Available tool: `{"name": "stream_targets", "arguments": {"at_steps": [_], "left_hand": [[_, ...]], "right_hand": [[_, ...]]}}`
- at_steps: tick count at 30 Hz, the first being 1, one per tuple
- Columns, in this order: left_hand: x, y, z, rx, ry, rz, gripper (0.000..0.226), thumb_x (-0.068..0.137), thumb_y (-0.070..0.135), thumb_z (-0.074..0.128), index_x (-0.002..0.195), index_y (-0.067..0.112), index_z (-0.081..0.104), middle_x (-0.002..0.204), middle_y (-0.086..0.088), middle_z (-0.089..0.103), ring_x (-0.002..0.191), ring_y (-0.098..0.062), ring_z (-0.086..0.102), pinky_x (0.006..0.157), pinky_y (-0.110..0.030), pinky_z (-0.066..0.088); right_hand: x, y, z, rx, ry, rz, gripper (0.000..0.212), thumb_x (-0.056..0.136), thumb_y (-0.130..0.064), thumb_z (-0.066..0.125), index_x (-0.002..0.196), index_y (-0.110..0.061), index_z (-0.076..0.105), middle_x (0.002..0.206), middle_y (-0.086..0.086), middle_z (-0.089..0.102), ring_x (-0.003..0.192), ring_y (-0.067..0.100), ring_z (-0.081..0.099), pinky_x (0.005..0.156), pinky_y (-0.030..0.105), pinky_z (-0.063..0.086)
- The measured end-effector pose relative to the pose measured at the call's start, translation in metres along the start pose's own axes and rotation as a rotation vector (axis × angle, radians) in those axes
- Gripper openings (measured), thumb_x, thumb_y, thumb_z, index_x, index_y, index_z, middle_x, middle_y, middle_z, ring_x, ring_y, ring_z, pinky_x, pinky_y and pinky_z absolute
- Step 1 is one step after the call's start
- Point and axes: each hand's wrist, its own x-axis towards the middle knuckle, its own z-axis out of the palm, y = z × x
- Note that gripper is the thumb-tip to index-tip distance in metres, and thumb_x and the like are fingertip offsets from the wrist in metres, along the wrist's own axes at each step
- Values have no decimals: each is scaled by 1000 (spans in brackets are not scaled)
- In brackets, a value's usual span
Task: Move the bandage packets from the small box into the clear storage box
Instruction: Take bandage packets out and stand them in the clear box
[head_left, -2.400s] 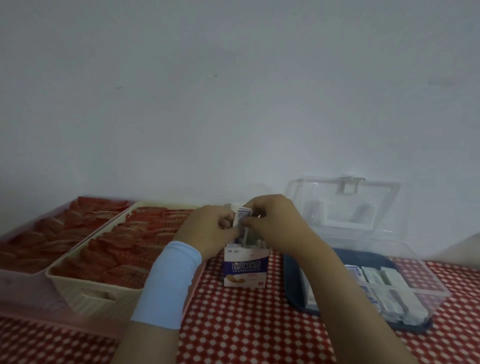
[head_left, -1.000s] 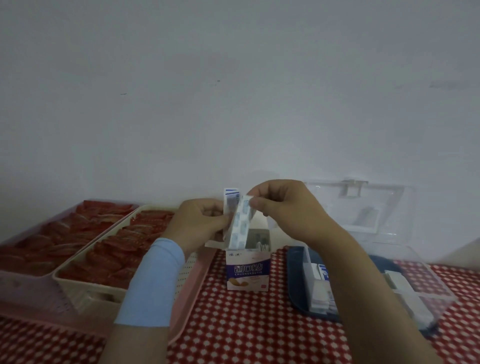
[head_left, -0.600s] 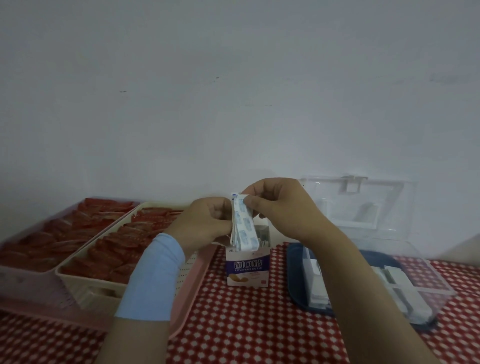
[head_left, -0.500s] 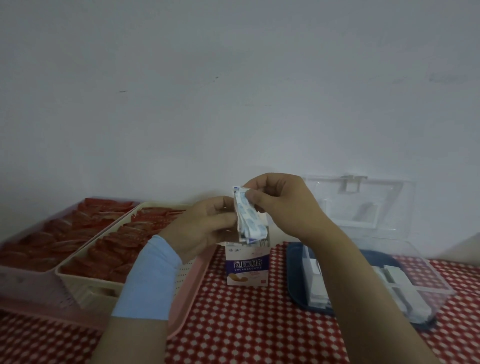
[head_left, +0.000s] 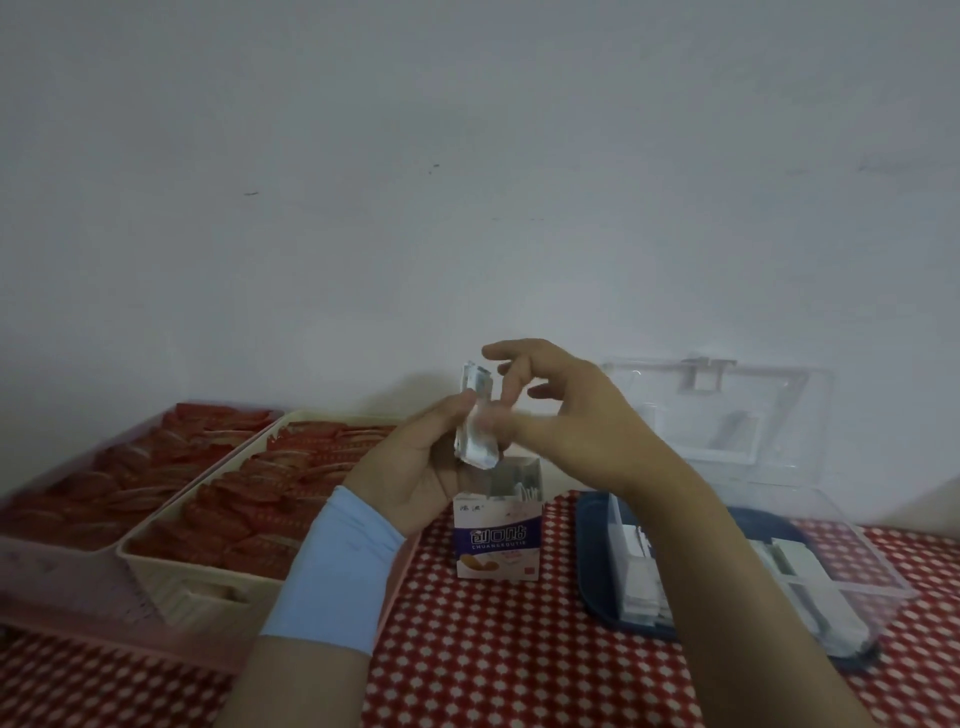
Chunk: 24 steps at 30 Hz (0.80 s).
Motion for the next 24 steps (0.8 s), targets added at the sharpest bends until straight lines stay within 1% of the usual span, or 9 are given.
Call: {"name": "stream_targets", "arguments": {"at_steps": [2,4,7,10,12,14,16,22,24], "left_hand": [[-1,1,-1,-3,6,-4,28,85,27,65,101,7,76,96,-11,69,76,-19,70,64,-32,60],[0,1,-4,45,0,-12,32,82,30,72,103,5,71,101,-12,67,79,-22,70,68,-34,60],[3,-1,-7,90,-79,-14,43,75,34,82,104,5,69,117,-17,63,94,-28,68,81,-40,58],[3,-2,-6,53,-121,-23,56,68,33,89,108,1,67,115,-18,66,95,-28,70,79,-40,60],[2,-3,-4,38,-124,-19,60,67,31,90,112,0,63,117,-18,66,96,-28,71,79,-40,61],[2,-4,-2,26,-82,-7,42,75,25,81,106,2,66,114,-16,68,92,-27,72,73,-38,61],[1,-4,-2,30,-68,-3,27,78,22,74,100,5,72,111,-15,70,88,-25,73,70,-38,62],[0,-5,-2,30,-126,-5,38,77,22,71,107,1,61,110,-14,71,90,-25,73,72,-34,61],[0,-5,-3,32,-137,1,47,73,24,81,109,2,61,110,-13,71,92,-25,72,73,-35,60]], "right_hand": [[-4,-4,0,-86,-165,-17,41,61,-33,94,83,-28,60,139,-32,46,125,-17,43,94,5,37],[-4,-3,6,-178,-202,-67,49,55,-31,97,84,-25,58,142,-30,41,124,-19,42,88,-2,36],[-2,1,14,-206,-125,-140,45,59,-26,94,80,-17,55,121,-22,55,106,-3,59,80,7,46],[-2,3,14,-173,-84,-154,45,59,-24,93,78,-16,52,109,-15,59,90,3,61,72,17,53],[-3,2,14,-152,-85,-146,47,58,-25,94,81,-16,54,116,-15,57,95,4,61,75,18,56],[-4,1,15,-135,-83,-144,46,61,-23,94,85,-14,56,121,-15,55,98,2,60,75,15,53],[-4,0,15,-122,-70,-149,41,64,-20,91,84,-13,56,113,-12,57,94,2,60,72,11,49],[-4,1,18,-115,-92,-122,42,65,-26,90,83,-15,53,109,-7,60,94,9,63,77,26,59],[-5,0,17,-103,-116,-97,44,63,-28,92,85,-16,55,110,-8,61,98,7,63,77,28,60]]}}
